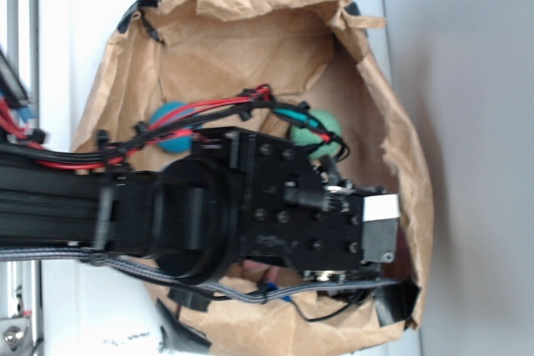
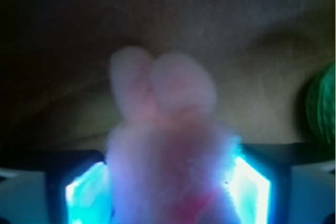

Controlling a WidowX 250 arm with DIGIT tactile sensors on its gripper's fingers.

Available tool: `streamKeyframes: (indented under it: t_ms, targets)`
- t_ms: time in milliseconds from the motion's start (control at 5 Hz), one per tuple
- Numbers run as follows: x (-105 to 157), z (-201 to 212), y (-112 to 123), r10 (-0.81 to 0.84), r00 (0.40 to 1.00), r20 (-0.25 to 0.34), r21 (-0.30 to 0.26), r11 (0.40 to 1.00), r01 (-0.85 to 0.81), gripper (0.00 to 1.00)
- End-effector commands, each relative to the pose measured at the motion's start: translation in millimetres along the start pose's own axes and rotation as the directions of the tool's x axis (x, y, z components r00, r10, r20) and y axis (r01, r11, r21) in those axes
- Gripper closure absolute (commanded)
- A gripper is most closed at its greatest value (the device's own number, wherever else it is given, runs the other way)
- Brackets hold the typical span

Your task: Grab the pink bunny.

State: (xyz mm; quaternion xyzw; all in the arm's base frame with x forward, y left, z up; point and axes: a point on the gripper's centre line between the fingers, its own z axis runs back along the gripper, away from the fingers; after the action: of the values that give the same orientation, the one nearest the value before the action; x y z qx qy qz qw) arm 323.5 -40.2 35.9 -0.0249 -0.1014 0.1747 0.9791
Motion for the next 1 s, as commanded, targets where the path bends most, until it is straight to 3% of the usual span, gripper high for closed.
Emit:
streamKeyframes:
  t_ms: [0, 200, 400, 600, 800]
  targets:
    - [29, 72, 2, -0.008, 0.997, -0.073, -0.037, 0.999, 0.005, 1.00]
    - [24, 111, 21, -0.027, 0.990, -0.141, -0.016, 1.000, 0.025, 1.00]
    - [12, 144, 41, -0.033, 0.985, -0.169, 0.006, 0.999, 0.034, 1.00]
    - [-11, 182, 61, 0.014, 0.995, -0.102, 0.024, 1.000, -0.012, 1.00]
    - [-26, 194, 71, 0.023, 0.997, -0.076, -0.005, 1.000, -0.024, 1.00]
